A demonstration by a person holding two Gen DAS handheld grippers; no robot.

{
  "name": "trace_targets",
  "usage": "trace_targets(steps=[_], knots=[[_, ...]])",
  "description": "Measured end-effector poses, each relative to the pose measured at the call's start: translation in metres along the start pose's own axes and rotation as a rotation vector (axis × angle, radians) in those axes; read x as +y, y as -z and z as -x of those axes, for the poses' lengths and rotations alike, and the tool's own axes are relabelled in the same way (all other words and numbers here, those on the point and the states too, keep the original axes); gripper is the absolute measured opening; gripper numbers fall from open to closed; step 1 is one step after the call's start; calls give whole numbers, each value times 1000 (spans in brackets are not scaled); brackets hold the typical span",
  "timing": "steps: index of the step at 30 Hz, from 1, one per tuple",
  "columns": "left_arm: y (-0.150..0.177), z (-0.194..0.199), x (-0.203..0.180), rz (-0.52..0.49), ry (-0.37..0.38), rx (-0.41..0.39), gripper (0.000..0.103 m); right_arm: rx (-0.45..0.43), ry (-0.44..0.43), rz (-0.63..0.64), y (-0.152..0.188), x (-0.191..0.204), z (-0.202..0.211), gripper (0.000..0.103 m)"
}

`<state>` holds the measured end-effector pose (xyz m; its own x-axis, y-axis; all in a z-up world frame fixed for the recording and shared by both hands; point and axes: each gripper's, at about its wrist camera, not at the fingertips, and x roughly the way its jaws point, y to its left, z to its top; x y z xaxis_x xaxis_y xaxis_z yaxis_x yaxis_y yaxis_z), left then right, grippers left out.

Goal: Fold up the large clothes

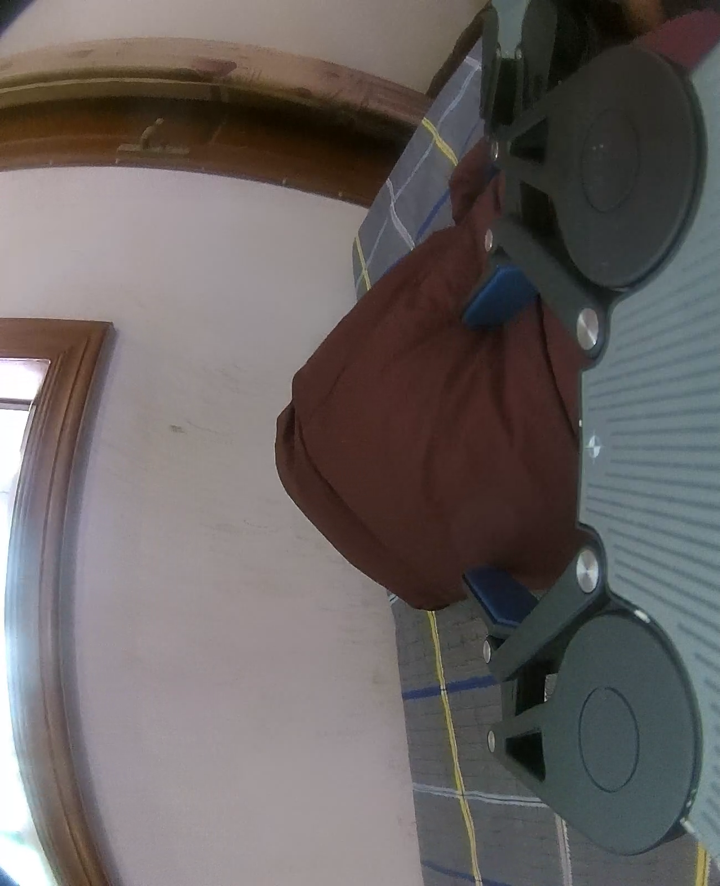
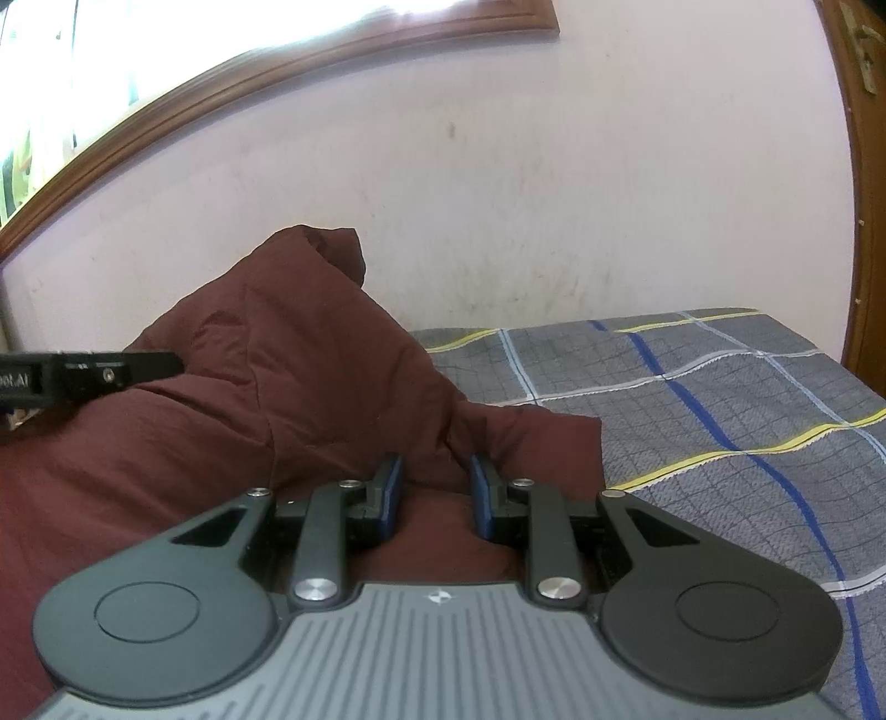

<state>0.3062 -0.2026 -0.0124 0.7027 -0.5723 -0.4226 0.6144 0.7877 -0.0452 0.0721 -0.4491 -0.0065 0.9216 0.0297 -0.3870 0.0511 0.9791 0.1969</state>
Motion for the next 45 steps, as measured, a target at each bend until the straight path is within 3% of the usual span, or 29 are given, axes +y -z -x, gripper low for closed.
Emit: trace_targets(steps=[8, 20, 21, 22, 24, 28, 33, 41, 43, 45], knots=[[10, -6, 4, 50, -12, -7, 103, 12, -37, -40, 0, -6, -1, 24], [8, -1, 0, 3, -46, -32, 103, -15, -50, -86, -7, -10, 15, 30], [8, 0, 0, -2, -50, -34, 103, -21, -52, -97, -10, -10, 21, 41], [9, 1, -1, -5, -53, -36, 103, -35, -56, -110, -11, -11, 29, 68], [8, 1, -1, -5, -57, -38, 103, -79, -58, -134, -11, -12, 53, 103], [9, 1, -1, 9, -56, -41, 103, -92, -57, -231, 3, -28, 94, 103], [9, 2, -2, 9, -59, -45, 103, -27, -98, -363, 23, -53, 115, 103], [9, 3, -2, 13, -66, -50, 103, 99, -207, -389, 39, -61, 84, 103], [9, 3, -2, 16, -70, -51, 103, 155, -254, -445, 42, -70, 65, 103], [9, 3, -3, 23, -74, -51, 103, 159, -292, -521, 44, -79, 54, 103]])
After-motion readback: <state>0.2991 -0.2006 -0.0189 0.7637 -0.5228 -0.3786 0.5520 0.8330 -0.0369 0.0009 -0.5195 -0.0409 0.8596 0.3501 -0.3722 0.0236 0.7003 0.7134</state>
